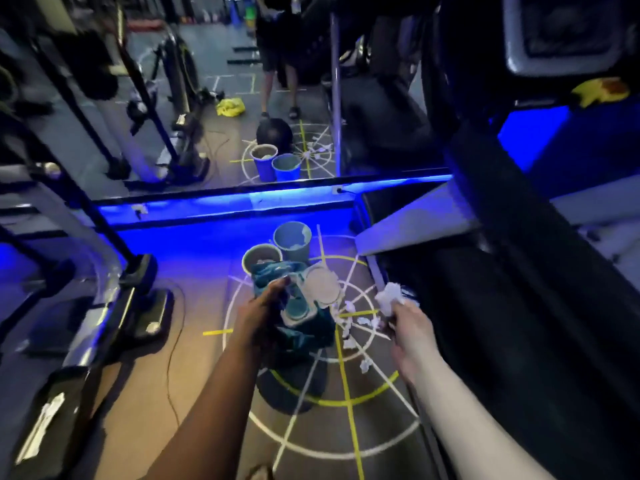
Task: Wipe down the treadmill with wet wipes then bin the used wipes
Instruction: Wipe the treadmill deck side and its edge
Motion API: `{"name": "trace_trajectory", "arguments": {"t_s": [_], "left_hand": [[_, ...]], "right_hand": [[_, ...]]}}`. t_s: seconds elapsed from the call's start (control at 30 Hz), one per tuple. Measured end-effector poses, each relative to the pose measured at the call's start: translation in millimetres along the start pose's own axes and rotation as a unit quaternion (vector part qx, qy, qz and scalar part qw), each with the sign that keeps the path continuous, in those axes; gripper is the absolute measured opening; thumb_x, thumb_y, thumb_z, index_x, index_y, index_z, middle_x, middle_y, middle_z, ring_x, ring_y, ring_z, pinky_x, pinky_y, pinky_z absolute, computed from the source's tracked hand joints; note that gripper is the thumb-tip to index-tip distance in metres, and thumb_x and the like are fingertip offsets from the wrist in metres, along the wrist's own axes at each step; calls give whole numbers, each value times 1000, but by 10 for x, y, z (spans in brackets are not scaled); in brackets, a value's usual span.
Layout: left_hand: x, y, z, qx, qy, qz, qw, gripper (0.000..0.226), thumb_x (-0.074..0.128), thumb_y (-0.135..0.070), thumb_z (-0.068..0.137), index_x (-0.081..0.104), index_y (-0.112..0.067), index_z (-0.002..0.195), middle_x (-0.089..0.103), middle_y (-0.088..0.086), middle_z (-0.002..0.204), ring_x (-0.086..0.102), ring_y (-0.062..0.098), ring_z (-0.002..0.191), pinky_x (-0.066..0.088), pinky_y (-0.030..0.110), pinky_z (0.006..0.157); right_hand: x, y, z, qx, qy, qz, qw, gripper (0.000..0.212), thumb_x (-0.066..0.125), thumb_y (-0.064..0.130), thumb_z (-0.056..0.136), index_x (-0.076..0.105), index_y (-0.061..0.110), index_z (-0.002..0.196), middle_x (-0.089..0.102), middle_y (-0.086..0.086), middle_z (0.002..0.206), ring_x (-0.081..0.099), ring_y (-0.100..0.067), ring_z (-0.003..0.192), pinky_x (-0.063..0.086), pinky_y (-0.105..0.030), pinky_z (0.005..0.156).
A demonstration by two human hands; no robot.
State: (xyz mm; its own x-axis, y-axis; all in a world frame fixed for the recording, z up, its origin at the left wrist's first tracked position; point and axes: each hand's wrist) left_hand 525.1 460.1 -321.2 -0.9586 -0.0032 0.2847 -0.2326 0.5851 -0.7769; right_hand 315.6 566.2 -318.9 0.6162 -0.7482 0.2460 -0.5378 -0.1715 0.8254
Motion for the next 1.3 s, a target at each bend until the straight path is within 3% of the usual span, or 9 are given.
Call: {"name": "trace_trajectory", "arguments": {"t_s": [0.1, 0.17, 0.27, 0.37, 0.53, 0.73, 0.93, 1.07, 1.3], "left_hand": [[66, -368, 614, 14, 19, 62, 998, 25, 84, -32, 81, 70, -12, 78, 61, 4, 63, 51, 22, 55, 39, 20, 44], [91, -580, 965, 19, 54, 77, 995, 17, 81, -22, 88, 76, -6, 90, 76, 9, 75, 65, 25, 61, 49, 21, 49], [103, -882, 1408, -32, 108, 79, 991, 34, 79, -13, 89, 74, 6, 118, 74, 29, 117, 73, 34, 89, 62, 43, 74], [280, -1077, 1923, -72, 126, 82, 986, 40, 81, -11, 87, 71, 8, 120, 74, 29, 117, 73, 39, 96, 63, 46, 74], [917, -1049, 2485, -111, 171, 123, 971, 44, 88, -17, 80, 75, -2, 120, 76, 24, 117, 74, 43, 107, 62, 55, 89], [1727, -1092, 3026, -98, 201, 185, 957, 37, 82, -21, 88, 75, -1, 118, 78, 20, 110, 78, 34, 88, 65, 44, 74], [2201, -1648, 3434, -54, 238, 240, 939, 24, 67, -18, 100, 73, 0, 115, 79, 18, 93, 75, 23, 61, 59, 32, 51], [2369, -1817, 3896, -60, 223, 282, 931, 30, 76, -29, 92, 78, -4, 108, 77, 24, 107, 75, 33, 74, 63, 45, 74], [3162, -1551, 4395, -114, 294, 368, 875, 26, 75, -20, 91, 74, 0, 107, 78, 19, 98, 76, 29, 74, 64, 40, 73]], "right_hand": [[325, 104, 270, -3, -13, 31, 999, 17, 55, 22, 101, 64, 8, 102, 68, -16, 84, 66, -21, 62, 58, -35, 58], [455, 98, 505, -14, -64, 44, 997, 32, 62, 28, 97, 65, 0, 112, 70, -26, 106, 68, -30, 85, 59, -49, 82], [683, 139, 695, -7, -121, 66, 990, 30, 56, 14, 101, 61, -8, 120, 68, -26, 119, 68, -33, 101, 56, -42, 93], [834, 226, 878, -22, -130, 63, 989, 20, 56, 13, 102, 65, -4, 109, 72, -18, 107, 69, -24, 89, 58, -31, 82], [638, 271, 1247, -22, -202, 90, 975, 14, 57, 11, 101, 68, 4, 106, 75, -11, 111, 71, -20, 103, 51, -35, 99], [368, 472, 1818, -8, -222, 89, 971, 17, 48, 3, 102, 63, 5, 93, 69, -10, 78, 63, -15, 63, 55, -23, 58], [336, 451, 2246, 18, -240, 104, 965, 19, 45, 4, 103, 62, -1, 111, 66, -17, 96, 65, -14, 67, 56, -24, 65], [394, 578, 2608, 29, -236, 110, 965, 22, 45, 1, 101, 61, -5, 115, 67, -16, 96, 67, -11, 65, 56, -22, 66], [416, 597, 3102, 29, -269, 154, 950, 15, 53, 4, 95, 66, 2, 103, 71, -16, 94, 68, -14, 63, 52, -29, 71]]}}
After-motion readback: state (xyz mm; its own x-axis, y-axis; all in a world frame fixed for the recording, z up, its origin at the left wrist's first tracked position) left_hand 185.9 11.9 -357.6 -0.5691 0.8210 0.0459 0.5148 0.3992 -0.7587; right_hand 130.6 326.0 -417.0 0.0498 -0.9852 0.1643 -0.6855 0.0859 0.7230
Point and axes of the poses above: each hand's wrist, its own z-axis towards the middle knuckle, its own x-axis out of the palm, y = z × x
